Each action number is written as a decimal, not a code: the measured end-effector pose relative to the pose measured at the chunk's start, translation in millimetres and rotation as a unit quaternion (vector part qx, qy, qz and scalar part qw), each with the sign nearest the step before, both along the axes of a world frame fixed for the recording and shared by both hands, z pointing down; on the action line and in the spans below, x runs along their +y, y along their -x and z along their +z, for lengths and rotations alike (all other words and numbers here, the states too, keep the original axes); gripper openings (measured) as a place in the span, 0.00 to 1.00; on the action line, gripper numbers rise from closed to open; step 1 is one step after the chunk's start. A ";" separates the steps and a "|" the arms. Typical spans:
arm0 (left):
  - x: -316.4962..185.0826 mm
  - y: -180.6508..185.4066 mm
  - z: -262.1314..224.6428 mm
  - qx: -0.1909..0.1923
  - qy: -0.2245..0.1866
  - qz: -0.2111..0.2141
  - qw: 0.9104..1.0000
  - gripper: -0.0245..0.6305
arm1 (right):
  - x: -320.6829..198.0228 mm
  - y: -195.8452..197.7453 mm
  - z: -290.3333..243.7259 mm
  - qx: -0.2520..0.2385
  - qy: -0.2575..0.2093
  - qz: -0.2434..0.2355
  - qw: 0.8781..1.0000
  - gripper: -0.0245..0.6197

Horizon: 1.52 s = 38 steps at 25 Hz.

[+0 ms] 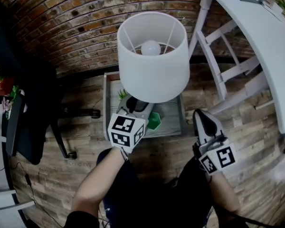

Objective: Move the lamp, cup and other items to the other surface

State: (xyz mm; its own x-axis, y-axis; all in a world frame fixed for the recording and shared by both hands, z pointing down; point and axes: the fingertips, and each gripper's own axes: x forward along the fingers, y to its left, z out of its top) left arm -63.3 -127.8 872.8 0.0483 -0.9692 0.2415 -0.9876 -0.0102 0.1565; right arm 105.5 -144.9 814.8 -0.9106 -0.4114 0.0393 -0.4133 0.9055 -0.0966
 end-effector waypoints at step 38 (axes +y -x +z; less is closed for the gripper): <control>44.0 81.2 -106.3 0.360 -0.117 0.107 0.919 0.63 | -27.1 82.6 -64.9 -0.196 0.298 -0.182 0.916 0.76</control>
